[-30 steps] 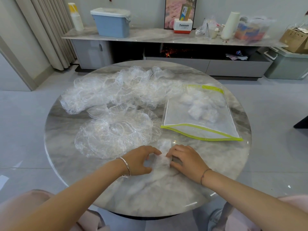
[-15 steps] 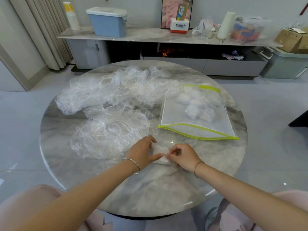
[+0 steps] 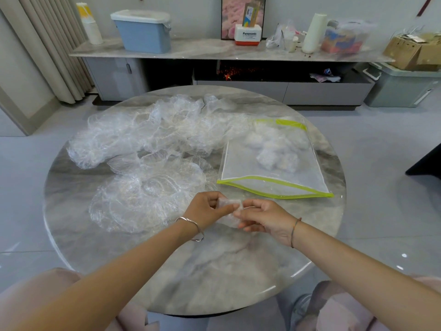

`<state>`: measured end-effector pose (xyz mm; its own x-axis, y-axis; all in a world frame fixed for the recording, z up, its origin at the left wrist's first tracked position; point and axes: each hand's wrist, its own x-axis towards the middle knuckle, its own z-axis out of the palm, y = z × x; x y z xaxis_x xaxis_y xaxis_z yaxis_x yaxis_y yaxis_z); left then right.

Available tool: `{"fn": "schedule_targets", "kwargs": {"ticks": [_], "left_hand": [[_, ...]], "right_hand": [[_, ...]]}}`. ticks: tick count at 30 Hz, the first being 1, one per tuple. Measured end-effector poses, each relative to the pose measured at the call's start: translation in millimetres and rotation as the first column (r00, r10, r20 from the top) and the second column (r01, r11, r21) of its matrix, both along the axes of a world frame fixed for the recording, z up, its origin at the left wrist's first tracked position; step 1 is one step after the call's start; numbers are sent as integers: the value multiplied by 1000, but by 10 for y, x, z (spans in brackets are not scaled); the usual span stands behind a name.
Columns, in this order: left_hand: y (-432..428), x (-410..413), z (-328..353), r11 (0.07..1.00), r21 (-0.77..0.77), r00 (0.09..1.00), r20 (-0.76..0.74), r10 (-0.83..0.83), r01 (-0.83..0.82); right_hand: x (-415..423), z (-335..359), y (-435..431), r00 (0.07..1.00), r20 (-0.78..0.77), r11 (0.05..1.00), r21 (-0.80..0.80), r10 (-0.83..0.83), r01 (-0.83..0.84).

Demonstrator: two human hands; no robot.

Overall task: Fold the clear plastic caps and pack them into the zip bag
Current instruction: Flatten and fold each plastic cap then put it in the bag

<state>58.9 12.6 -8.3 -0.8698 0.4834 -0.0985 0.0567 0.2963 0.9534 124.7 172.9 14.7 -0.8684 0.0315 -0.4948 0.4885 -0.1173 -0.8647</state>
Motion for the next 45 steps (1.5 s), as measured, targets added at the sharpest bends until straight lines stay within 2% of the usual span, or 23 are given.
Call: {"fn": "schedule_targets", "kwargs": {"ticks": [2, 5, 7, 8, 10, 12, 15, 17, 20, 22, 25, 27, 29, 30, 32, 34, 35, 40, 42, 45], "left_hand": [[59, -49, 73, 1000, 2, 1000, 1, 0, 0], [154, -191, 137, 994, 6, 992, -61, 110, -110], [204, -292, 99, 989, 18, 973, -177, 149, -149], [214, -348, 55, 990, -51, 947, -301, 109, -130], [244, -499, -71, 954, -296, 847, -519, -118, -49], [332, -618, -118, 868, -497, 765, -564, -310, -15], [501, -711, -135, 806, -591, 786, -511, -347, -28], [576, -759, -121, 818, -572, 826, -489, -281, -60], [646, -772, 1, 891, -442, 897, -429, -109, -104], [677, -747, 115, 915, -373, 897, -441, -30, -153], [710, -701, 245, 919, -336, 860, -511, 6, -206], [728, -671, 293, 914, -340, 839, -544, 2, -223], [743, -641, 317, 909, -352, 829, -559, -12, -224], [752, -623, 324, 907, -358, 825, -565, -22, -221], [761, -592, 335, 907, -364, 817, -575, -40, -211], [768, -577, 336, 908, -366, 816, -576, -51, -202], [769, -569, 334, 907, -369, 815, -577, -53, -201], [790, -586, 275, 904, -389, 845, -531, -66, -174], [819, -599, 261, 903, -402, 863, -499, -74, -155], [853, -613, 234, 907, -401, 882, -465, -80, -129]], "right_hand": [[5, 3, 52, 998, -9, 998, -18, -61, 60], [-11, 1, 150, 985, -48, 986, -29, -164, 163], [-16, 1, 219, 974, -85, 978, -6, -209, 209], [-16, -10, 248, 969, -103, 974, 10, -225, 227], [-1, -40, 302, 958, -136, 965, 46, -251, 259], [7, -87, 356, 946, -187, 951, 109, -265, 288], [5, -115, 412, 921, -312, 913, 255, -234, 319], [5, -114, 425, 898, -393, 887, 318, -198, 335], [16, -157, 469, 860, -486, 849, 380, -155, 368], [5, -226, 535, 832, -543, 792, 457, -111, 404], [-98, -300, 648, 815, -579, 664, 610, 1, 433], [-254, -323, 726, 848, -524, 569, 721, 77, 394], [-443, -384, 784, 933, -332, 488, 843, 140, 227], [-545, -440, 809, 968, -185, 415, 904, 168, 101], [-727, -545, 841, 980, 85, 206, 971, 177, -121], [-910, -575, 869, 968, 199, 65, 976, 153, -210], [-983, -568, 890, 968, 207, 46, 976, 139, -215], [-1117, -515, 986, 981, 148, 109, 981, 124, -162], [-1029, -482, 952, 976, 159, 140, 974, 148, -180], [-769, -423, 870, 952, 195, 136, 963, 237, -232]]}}
